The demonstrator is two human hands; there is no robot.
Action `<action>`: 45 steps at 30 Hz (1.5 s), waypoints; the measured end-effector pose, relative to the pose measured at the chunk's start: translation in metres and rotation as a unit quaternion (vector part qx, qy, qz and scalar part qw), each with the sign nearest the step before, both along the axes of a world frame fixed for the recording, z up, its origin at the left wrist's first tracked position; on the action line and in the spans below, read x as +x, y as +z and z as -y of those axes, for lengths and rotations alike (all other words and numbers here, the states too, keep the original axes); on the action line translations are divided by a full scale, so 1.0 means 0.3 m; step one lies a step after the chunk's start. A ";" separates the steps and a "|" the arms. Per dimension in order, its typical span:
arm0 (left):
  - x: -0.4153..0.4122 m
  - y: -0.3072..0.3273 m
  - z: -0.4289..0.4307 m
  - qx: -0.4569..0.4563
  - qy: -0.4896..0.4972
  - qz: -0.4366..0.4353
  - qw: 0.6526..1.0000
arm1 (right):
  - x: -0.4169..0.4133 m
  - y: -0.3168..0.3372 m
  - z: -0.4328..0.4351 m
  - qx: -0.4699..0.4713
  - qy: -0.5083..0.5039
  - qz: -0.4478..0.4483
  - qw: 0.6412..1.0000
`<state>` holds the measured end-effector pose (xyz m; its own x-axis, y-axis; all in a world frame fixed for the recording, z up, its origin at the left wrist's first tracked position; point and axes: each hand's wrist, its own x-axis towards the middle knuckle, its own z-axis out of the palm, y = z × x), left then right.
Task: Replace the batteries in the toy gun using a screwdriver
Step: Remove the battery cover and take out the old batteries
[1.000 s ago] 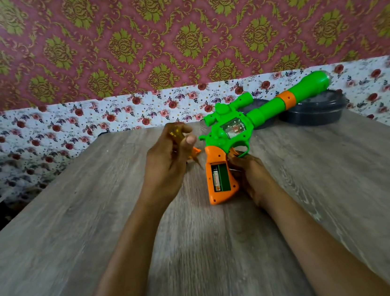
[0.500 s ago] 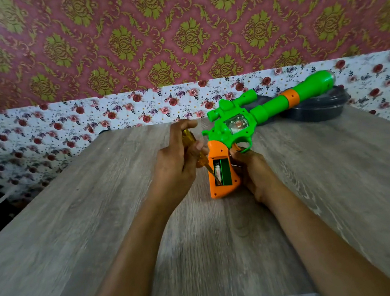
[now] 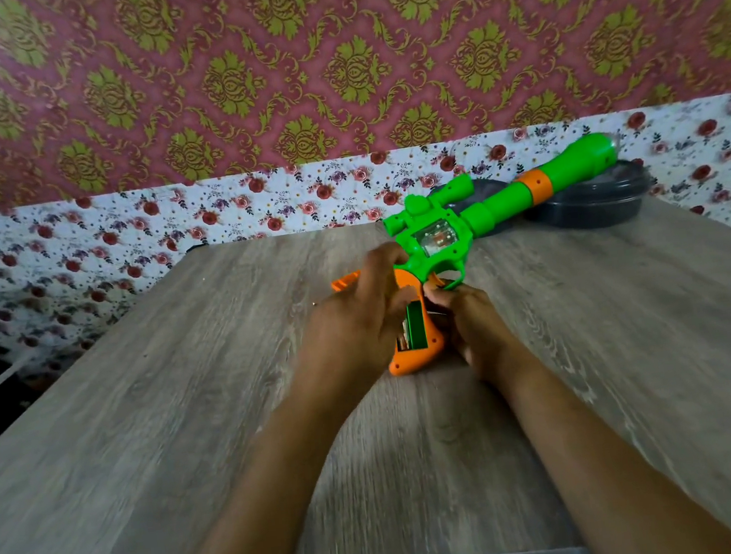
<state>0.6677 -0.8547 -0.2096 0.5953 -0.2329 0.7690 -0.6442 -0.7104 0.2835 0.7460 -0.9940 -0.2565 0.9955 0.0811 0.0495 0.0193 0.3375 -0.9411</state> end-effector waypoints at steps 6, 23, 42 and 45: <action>-0.040 -0.018 0.037 0.089 0.027 0.139 0.986 | -0.012 -0.011 0.009 0.001 -0.003 0.035 0.999; -0.137 -0.129 -0.034 0.132 -0.041 0.200 0.970 | 0.026 -0.008 0.000 0.001 -0.063 -0.045 0.997; 0.098 -0.053 0.005 -0.016 0.148 -0.305 0.940 | 0.004 0.000 -0.011 -0.033 -0.074 0.012 0.997; 0.082 -0.052 0.026 0.021 0.196 -0.265 0.944 | 0.000 0.002 -0.014 -0.037 -0.075 0.020 0.996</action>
